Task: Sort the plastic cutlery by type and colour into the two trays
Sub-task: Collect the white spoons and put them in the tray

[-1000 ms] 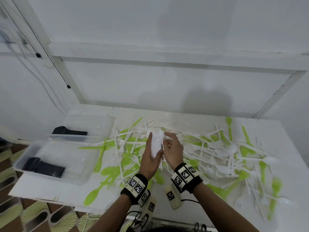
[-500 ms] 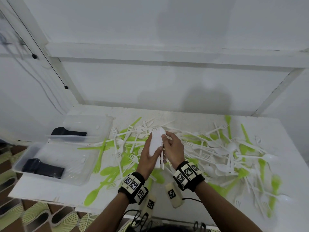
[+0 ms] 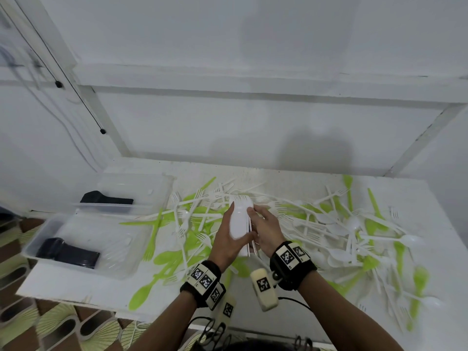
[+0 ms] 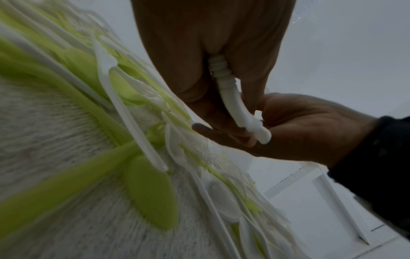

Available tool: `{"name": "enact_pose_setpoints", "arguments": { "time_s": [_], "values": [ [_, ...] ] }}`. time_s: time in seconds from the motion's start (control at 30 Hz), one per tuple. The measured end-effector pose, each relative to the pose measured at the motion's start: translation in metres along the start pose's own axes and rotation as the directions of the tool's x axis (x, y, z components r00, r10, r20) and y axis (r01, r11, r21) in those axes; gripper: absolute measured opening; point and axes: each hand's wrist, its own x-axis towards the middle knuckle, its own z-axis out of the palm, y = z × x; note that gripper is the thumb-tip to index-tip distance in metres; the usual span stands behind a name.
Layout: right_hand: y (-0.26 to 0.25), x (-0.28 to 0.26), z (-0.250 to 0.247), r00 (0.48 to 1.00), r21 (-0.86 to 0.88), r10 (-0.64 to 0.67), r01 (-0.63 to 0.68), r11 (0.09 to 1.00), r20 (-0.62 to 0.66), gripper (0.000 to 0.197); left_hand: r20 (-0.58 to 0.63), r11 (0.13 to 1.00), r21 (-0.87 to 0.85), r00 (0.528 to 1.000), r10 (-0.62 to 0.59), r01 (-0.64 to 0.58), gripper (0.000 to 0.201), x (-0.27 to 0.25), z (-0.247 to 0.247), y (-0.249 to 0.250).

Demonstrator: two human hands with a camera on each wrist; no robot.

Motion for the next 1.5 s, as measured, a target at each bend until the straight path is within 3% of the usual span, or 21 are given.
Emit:
{"name": "enact_pose_setpoints", "arguments": {
  "time_s": [0.13, 0.23, 0.33, 0.4, 0.5, 0.57, 0.73, 0.97, 1.03, 1.1, 1.2, 1.3, 1.4, 1.5],
  "values": [
    [-0.006, -0.009, 0.001, 0.997, -0.068, 0.051, -0.048, 0.997, 0.049, 0.046, 0.098, 1.0, 0.012, 0.995, 0.017, -0.018, 0.09, -0.005, 0.0, 0.004],
    [-0.007, -0.007, 0.006, 0.997, -0.297, 0.04, -0.016, 0.955, 0.073, 0.106, 0.153, 0.997, -0.031, 0.985, 0.074, -0.07, 0.08, -0.014, 0.009, 0.022],
    [-0.014, 0.001, 0.004, 0.999, -0.291, 0.023, -0.011, 0.957, 0.04, 0.119, 0.156, 0.994, -0.05, 0.983, 0.099, -0.093, 0.063, -0.014, 0.014, 0.02],
    [-0.021, 0.002, 0.003, 0.998, -0.239, 0.053, -0.047, 0.97, 0.019, 0.115, 0.162, 0.995, -0.015, 0.982, 0.099, -0.098, 0.054, -0.011, 0.014, 0.012],
    [-0.028, 0.002, 0.003, 1.0, -0.175, -0.004, 0.003, 0.985, -0.003, 0.084, 0.095, 0.987, 0.082, 0.987, 0.129, -0.137, 0.065, -0.014, 0.02, 0.025],
    [-0.035, 0.003, 0.001, 0.999, -0.167, -0.049, 0.048, 0.985, -0.005, 0.089, 0.058, 0.973, 0.165, 0.986, 0.154, -0.162, 0.076, -0.017, 0.026, 0.028],
    [-0.046, 0.001, 0.005, 0.99, -0.28, -0.049, 0.086, 0.956, 0.135, 0.084, -0.006, 0.961, 0.245, 0.991, 0.132, -0.127, 0.078, -0.014, 0.025, 0.017],
    [-0.03, -0.02, 0.024, 0.943, -0.444, -0.133, 0.265, 0.856, 0.306, 0.054, -0.107, 0.976, 0.189, 0.986, 0.129, -0.107, 0.063, -0.016, 0.011, 0.031],
    [-0.03, -0.023, 0.025, 0.941, -0.452, -0.114, 0.257, 0.854, 0.319, 0.053, -0.113, 0.978, 0.192, 0.988, 0.108, -0.085, 0.049, -0.025, 0.007, 0.031],
    [-0.029, -0.024, 0.028, 0.946, -0.439, -0.089, 0.227, 0.869, 0.312, 0.054, -0.129, 0.978, 0.198, 0.988, 0.09, -0.064, 0.047, -0.032, 0.003, 0.027],
    [-0.025, -0.023, 0.039, 0.957, -0.446, -0.067, 0.192, 0.874, 0.282, 0.061, -0.125, 0.971, 0.234, 0.989, 0.08, -0.049, 0.07, -0.04, -0.002, 0.022],
    [-0.021, -0.025, 0.055, 0.949, -0.491, -0.09, 0.236, 0.839, 0.303, 0.06, -0.085, 0.971, 0.227, 0.992, 0.09, -0.069, 0.078, -0.05, -0.015, 0.021],
    [-0.024, -0.025, 0.076, 0.929, -0.511, -0.122, 0.298, 0.807, 0.349, 0.061, 0.023, 0.954, 0.297, 0.999, 0.029, -0.035, 0.085, -0.06, -0.053, 0.017],
    [-0.029, -0.021, 0.11, 0.908, -0.537, -0.176, 0.371, 0.758, 0.379, 0.065, -0.038, 0.928, 0.373, 0.998, 0.04, -0.023, 0.067, -0.073, -0.118, 0.004]
  ]
}}
